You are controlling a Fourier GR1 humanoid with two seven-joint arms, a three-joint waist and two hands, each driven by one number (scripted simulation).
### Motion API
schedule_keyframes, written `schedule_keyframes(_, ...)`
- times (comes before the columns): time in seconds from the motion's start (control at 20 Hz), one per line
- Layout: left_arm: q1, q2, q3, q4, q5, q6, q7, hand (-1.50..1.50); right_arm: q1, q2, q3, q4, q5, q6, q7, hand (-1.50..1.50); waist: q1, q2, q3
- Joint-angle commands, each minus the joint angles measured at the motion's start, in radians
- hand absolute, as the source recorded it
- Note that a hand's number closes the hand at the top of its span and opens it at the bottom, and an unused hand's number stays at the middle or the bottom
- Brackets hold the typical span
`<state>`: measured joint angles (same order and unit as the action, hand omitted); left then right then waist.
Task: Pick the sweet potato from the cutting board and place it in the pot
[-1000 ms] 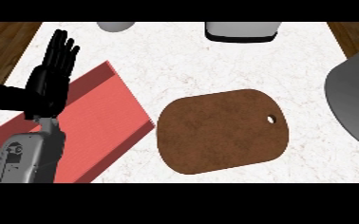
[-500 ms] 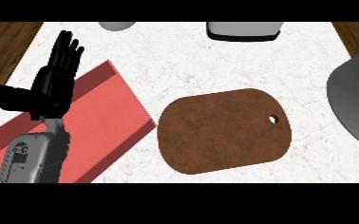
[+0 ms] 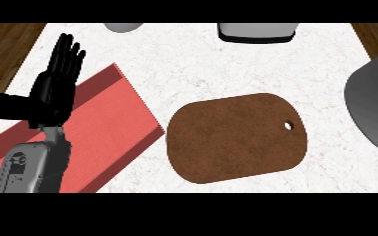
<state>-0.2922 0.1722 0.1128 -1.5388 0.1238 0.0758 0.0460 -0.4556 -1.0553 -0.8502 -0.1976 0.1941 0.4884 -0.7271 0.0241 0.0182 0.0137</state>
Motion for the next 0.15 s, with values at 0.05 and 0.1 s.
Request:
schedule_keyframes(0.05, -0.015, -0.017, -0.018, -0.004, -0.022, 0.024, 0.004, 0.00, 0.009, -0.033, -0.019, -0.001, -0.025, 0.106, -0.055, -1.50, 0.003, 0.002, 0.003)
schedule_keyframes(0.1, -0.008, 0.002, -0.001, -0.020, 0.008, -0.005, 0.008, 0.00, 0.037, -0.030, -0.017, -0.003, -0.021, 0.097, -0.071, -1.50, 0.005, 0.000, 0.004)
